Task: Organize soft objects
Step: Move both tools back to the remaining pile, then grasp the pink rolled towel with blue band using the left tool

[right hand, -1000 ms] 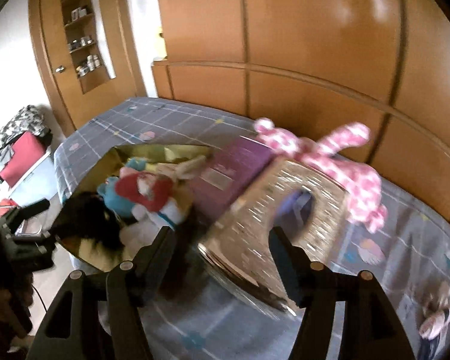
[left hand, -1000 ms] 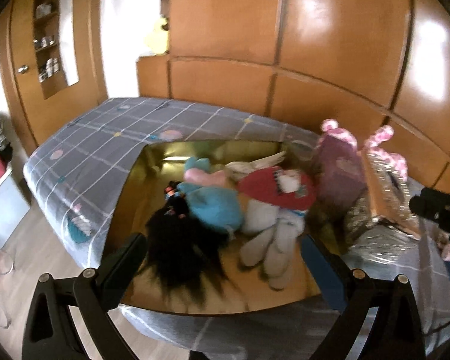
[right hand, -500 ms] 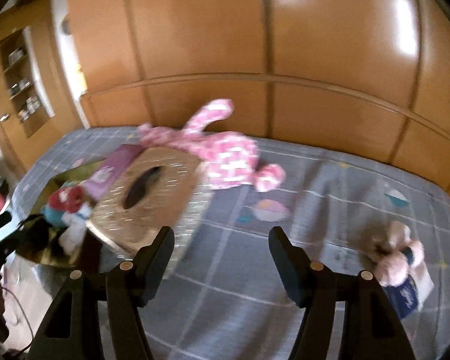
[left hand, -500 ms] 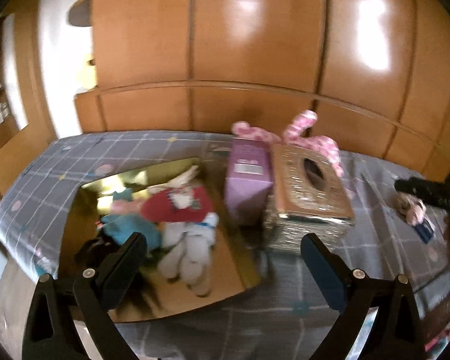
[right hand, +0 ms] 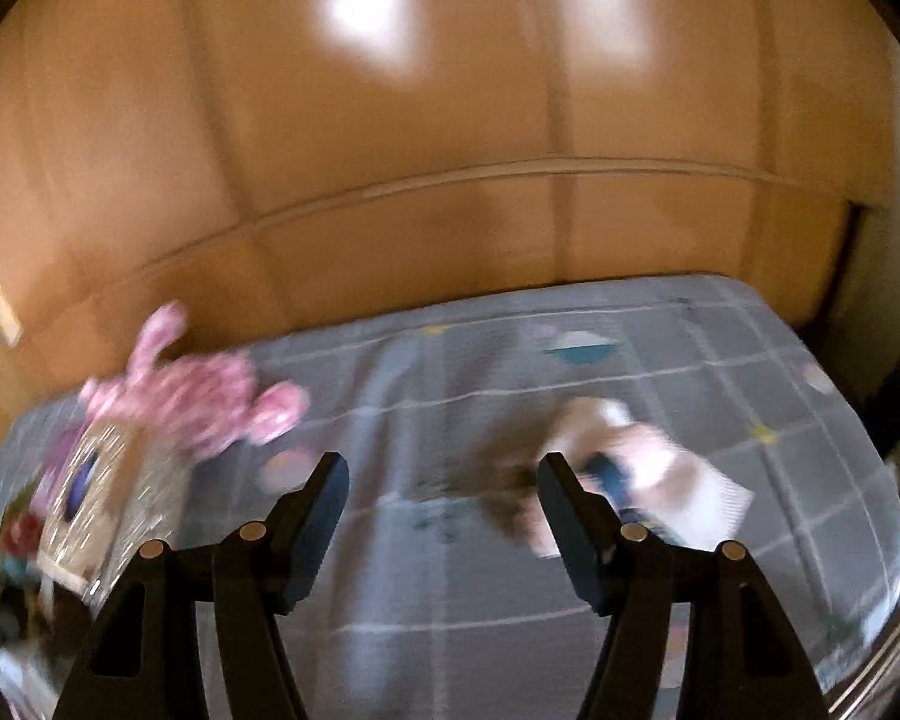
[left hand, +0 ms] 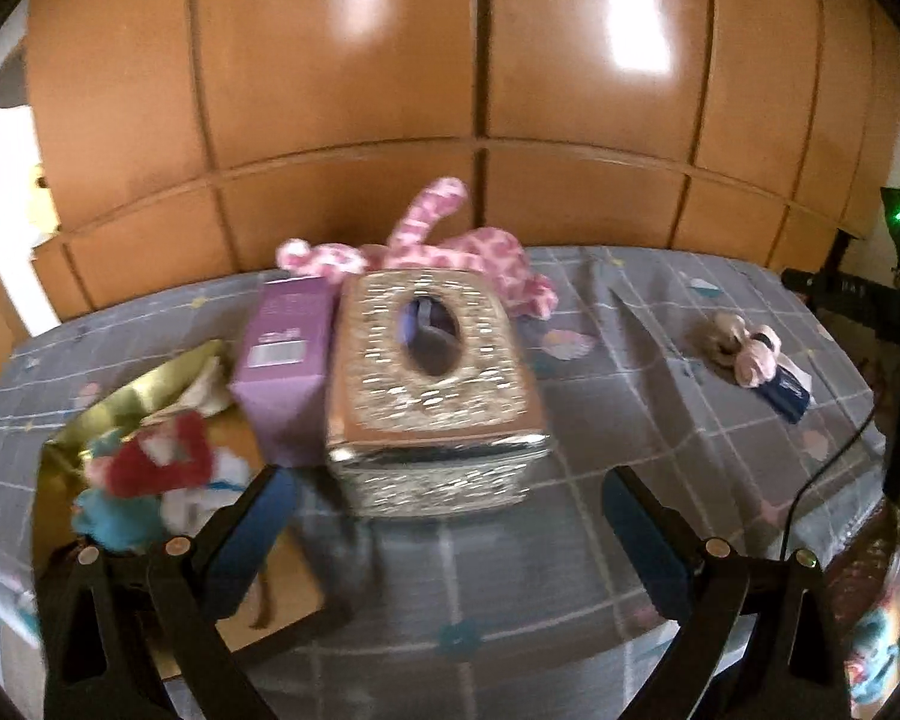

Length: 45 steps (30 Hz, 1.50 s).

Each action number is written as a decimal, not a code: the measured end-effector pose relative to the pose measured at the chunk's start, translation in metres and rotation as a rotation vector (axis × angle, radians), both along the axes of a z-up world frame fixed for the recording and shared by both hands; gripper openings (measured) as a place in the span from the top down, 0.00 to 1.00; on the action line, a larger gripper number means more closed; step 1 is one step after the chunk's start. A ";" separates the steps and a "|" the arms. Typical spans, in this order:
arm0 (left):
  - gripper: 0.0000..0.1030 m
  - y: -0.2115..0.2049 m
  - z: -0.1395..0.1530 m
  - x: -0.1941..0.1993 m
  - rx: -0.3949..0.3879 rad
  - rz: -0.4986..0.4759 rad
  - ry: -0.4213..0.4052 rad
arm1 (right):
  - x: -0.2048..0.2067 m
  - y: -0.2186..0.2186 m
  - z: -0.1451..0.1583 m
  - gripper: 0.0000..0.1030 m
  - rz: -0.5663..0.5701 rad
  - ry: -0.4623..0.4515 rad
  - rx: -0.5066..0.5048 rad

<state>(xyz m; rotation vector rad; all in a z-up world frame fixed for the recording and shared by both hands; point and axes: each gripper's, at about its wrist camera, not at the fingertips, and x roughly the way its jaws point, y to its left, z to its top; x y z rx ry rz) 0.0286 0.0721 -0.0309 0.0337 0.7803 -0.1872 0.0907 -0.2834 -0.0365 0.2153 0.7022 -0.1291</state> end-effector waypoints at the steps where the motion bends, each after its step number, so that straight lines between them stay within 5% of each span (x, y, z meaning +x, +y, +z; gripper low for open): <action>1: 0.00 -0.007 -0.001 0.004 0.000 -0.010 0.005 | -0.001 -0.015 -0.002 0.36 -0.051 -0.006 0.009; 7: 0.00 -0.044 -0.018 0.033 -0.075 -0.108 0.129 | -0.018 -0.094 -0.028 0.36 -0.356 -0.028 0.100; 12: 0.01 -0.082 -0.029 0.046 -0.030 -0.147 0.149 | -0.039 -0.135 -0.048 0.36 -0.511 -0.061 0.289; 23: 0.08 -0.194 -0.033 0.071 0.050 -0.384 0.126 | -0.040 -0.138 -0.055 0.36 -0.482 -0.081 0.399; 33: 0.41 -0.303 -0.027 0.103 0.051 -0.658 0.089 | -0.052 -0.151 -0.059 0.36 -0.526 -0.125 0.494; 45: 0.43 -0.410 -0.064 0.143 0.189 -0.773 0.123 | -0.056 -0.161 -0.068 0.35 -0.530 -0.147 0.610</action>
